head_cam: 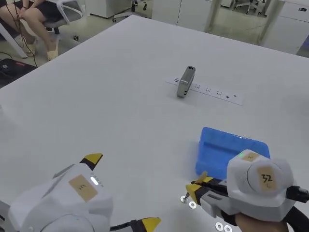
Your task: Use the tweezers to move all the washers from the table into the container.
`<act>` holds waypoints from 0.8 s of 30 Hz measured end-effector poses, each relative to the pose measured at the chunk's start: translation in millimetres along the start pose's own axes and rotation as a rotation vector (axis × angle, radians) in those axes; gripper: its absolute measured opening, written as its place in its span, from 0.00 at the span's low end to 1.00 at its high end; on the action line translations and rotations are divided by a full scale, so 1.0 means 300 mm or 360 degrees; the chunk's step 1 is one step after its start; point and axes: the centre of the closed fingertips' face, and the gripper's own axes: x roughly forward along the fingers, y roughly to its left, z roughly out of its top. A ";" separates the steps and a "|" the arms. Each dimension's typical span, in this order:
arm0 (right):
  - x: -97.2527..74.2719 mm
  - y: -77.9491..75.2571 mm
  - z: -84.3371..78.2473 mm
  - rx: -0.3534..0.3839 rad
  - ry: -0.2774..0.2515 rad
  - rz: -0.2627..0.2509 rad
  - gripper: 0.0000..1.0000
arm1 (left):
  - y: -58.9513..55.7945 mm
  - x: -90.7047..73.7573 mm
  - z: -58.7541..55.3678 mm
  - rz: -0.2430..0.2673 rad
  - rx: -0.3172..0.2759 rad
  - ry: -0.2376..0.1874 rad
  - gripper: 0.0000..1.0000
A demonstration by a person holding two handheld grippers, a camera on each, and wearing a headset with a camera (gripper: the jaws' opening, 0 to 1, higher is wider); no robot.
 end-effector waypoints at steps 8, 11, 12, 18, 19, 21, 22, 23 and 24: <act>-0.003 0.000 -0.003 -0.0023 0.0034 0.0002 0.02 | 0.005 -0.001 0.002 0.0010 -0.0005 -0.0006 0.91; -0.015 0.003 0.009 -0.0028 0.0029 0.0001 0.02 | 0.009 -0.003 0.003 0.0013 -0.0018 -0.0011 0.91; -0.021 0.002 0.015 -0.0035 0.0025 -0.0001 0.02 | 0.009 -0.003 0.003 0.0012 -0.0023 -0.0013 0.91; -0.066 0.000 0.057 -0.0045 -0.0011 0.0006 0.02 | 0.006 -0.002 0.001 0.0010 -0.0004 -0.0006 0.91; -0.073 -0.001 0.062 -0.0046 -0.0017 0.0004 0.02 | 0.005 -0.002 0.000 0.0009 -0.0003 -0.0005 0.91; -0.088 -0.004 0.072 -0.0042 -0.0019 0.0006 0.02 | 0.005 -0.003 0.000 0.0009 -0.0002 -0.0004 0.91; -0.099 -0.008 0.080 -0.0046 -0.0027 -0.0001 0.02 | 0.005 -0.003 0.001 0.0011 0.0000 -0.0006 0.91; -0.106 -0.010 0.085 -0.0049 -0.0030 -0.0005 0.02 | 0.005 -0.003 0.001 0.0011 0.0000 -0.0007 0.91; -0.113 -0.017 0.088 -0.0064 -0.0020 -0.0014 0.02 | 0.004 -0.003 0.001 0.0010 0.0001 -0.0006 0.91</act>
